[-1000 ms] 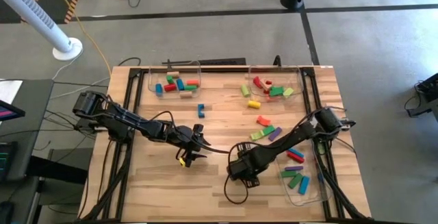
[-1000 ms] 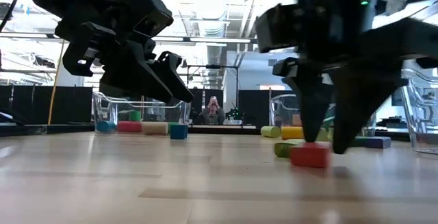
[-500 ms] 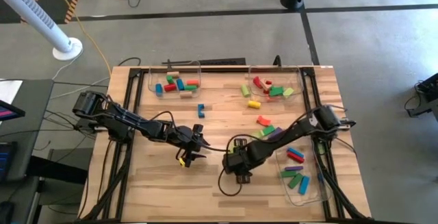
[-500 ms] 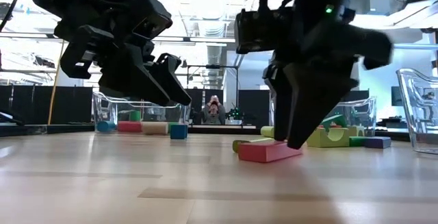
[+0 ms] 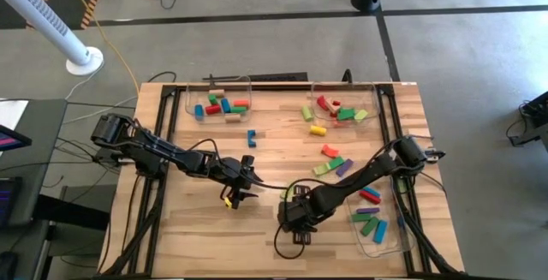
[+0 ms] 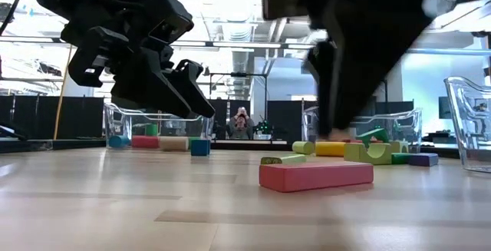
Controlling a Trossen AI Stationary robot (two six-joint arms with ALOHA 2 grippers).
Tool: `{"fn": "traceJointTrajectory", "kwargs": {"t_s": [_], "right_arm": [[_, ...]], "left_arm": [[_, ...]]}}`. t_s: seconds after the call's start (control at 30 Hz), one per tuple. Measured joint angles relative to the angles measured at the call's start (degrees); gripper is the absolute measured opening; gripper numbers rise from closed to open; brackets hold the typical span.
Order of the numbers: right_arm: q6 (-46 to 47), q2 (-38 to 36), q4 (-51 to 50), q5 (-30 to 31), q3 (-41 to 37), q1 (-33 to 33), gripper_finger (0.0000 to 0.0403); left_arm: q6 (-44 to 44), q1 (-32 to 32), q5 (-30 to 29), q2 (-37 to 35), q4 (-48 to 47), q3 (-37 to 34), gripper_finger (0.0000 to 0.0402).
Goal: Sort blocks by size
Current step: Put the orange rectangular block into the bottom transparent bin
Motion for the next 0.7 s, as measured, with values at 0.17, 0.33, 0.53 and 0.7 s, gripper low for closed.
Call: {"fn": "traceJointTrajectory", "kwargs": {"t_s": [0.17,0.33,0.53,0.7], "right_arm": [[-3.50,-0.11,-1.37,1.09,3.71,0.09,0.0254],[-9.68,0.37,-4.27,3.13,3.92,0.09,0.0254],[-12.70,0.61,-5.38,3.64,0.10,0.09,0.0254],[-13.94,0.57,-3.20,3.67,-3.27,0.05,0.0254]], "left_arm": [[0.00,0.00,0.00,0.00,0.01,0.00,0.0229],[0.00,0.00,-0.01,0.00,-0.31,0.00,0.0229],[-0.02,0.00,-0.01,0.00,-0.67,0.00,0.0229],[0.00,0.00,-0.01,0.00,-0.28,0.00,0.0229]]}}
